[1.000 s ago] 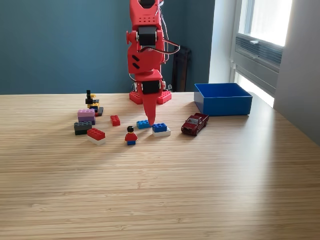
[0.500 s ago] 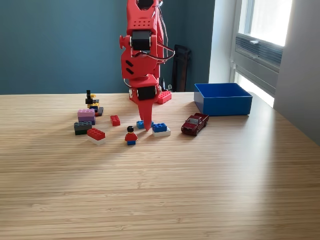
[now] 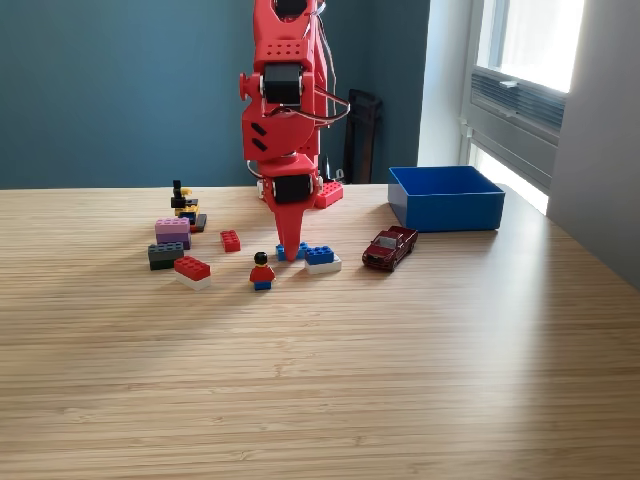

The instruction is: Grasp a lego block and put it in the bin.

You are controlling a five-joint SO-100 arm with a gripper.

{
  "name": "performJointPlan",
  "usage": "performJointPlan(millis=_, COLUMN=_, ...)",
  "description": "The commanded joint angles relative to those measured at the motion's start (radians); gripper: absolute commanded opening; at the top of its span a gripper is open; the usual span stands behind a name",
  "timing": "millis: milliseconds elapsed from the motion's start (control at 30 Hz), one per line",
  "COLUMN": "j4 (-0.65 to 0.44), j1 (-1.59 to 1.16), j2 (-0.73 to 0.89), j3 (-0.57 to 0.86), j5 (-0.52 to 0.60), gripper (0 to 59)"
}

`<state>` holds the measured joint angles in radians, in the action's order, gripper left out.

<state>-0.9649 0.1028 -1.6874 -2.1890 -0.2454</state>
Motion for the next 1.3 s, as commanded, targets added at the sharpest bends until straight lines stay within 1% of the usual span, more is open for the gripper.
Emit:
performJointPlan(millis=33, j4=-0.017, j1=0.000, j2=-0.014, j3=-0.066, j5=0.009, gripper=0.1)
performJointPlan(millis=133, j4=-0.071, j1=-0.015, j2=-0.023, j3=-0.075, j5=0.023, gripper=0.1)
performJointPlan(millis=233, j4=-0.137, j1=-0.023, j2=-0.040, j3=-0.020, j5=0.069, gripper=0.1)
performJointPlan(millis=433, j4=-0.252, j1=-0.067, j2=-0.181, j3=0.107, j5=0.123, gripper=0.1)
performJointPlan(millis=667, j4=-0.367, j1=-0.272, j2=-0.313, j3=0.199, j5=0.206, gripper=0.0)
performJointPlan(millis=767, j4=-0.394, j1=-0.394, j2=-0.330, j3=0.216, j5=0.244, gripper=0.0)
performJointPlan(millis=900, j4=-0.403, j1=-0.554, j2=-0.334, j3=0.238, j5=0.302, gripper=0.0)
performJointPlan(millis=1167, j4=-0.413, j1=-0.811, j2=-0.330, j3=0.296, j5=0.373, gripper=0.0)
performJointPlan(millis=1300, j4=-0.454, j1=-0.937, j2=-0.330, j3=0.330, j5=0.394, gripper=0.0)
